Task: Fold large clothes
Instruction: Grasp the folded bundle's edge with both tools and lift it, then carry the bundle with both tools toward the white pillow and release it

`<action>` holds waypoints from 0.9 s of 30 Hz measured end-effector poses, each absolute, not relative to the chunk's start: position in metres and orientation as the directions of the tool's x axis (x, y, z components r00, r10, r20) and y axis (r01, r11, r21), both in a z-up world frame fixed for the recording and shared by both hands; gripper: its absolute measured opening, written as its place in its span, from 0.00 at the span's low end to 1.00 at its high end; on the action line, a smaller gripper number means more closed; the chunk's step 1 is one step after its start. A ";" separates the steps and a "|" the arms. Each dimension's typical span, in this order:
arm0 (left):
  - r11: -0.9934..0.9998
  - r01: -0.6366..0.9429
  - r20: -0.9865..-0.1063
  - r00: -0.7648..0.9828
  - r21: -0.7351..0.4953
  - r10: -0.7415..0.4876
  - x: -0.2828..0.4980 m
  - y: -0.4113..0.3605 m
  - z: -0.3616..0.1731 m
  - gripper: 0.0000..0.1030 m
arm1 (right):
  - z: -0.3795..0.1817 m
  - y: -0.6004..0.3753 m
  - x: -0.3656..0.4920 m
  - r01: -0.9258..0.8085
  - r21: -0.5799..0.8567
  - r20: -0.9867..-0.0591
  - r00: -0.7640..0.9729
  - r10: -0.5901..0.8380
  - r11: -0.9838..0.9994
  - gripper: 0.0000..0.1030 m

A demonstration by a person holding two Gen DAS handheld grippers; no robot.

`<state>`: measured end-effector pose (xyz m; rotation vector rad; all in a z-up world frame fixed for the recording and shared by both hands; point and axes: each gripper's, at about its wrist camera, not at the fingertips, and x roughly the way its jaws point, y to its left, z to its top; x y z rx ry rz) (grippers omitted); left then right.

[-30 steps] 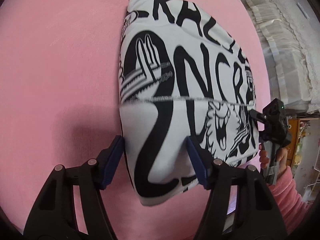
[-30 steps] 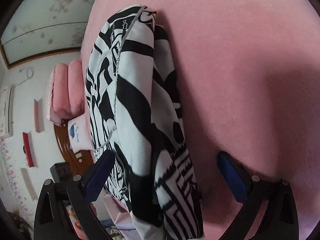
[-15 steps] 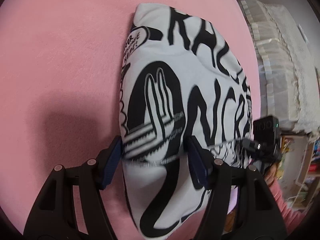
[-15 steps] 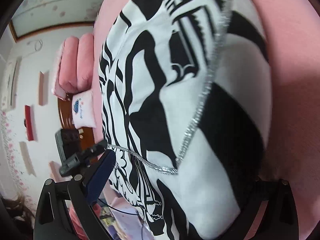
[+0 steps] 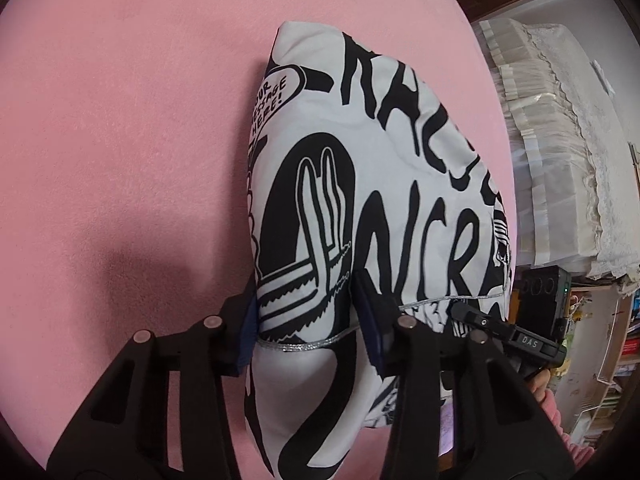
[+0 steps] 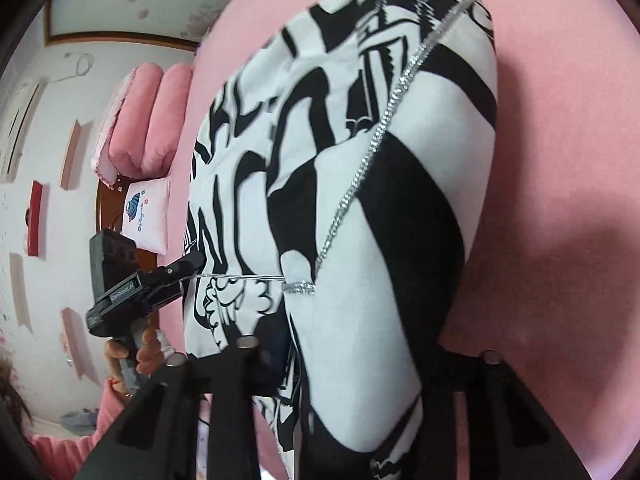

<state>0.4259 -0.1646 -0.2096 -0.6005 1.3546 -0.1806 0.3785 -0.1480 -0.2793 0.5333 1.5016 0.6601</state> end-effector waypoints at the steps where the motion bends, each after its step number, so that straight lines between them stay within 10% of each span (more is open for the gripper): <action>1: 0.842 -0.206 -0.860 0.237 -0.499 -0.452 0.424 -0.166 -0.203 0.37 | -0.274 -0.147 0.377 -0.079 0.684 -0.729 -0.038 0.684 0.725 0.25; 15: 0.846 -0.217 -0.861 0.278 -0.487 -0.425 0.366 -0.148 -0.140 0.34 | -0.190 -0.094 0.322 -0.232 0.626 -0.773 -0.060 0.631 0.745 0.21; 27: 0.891 -0.225 -0.883 0.360 -0.395 -0.301 0.340 0.021 -0.065 0.34 | -0.152 0.090 0.277 -0.309 0.652 -0.737 -0.047 0.674 0.692 0.21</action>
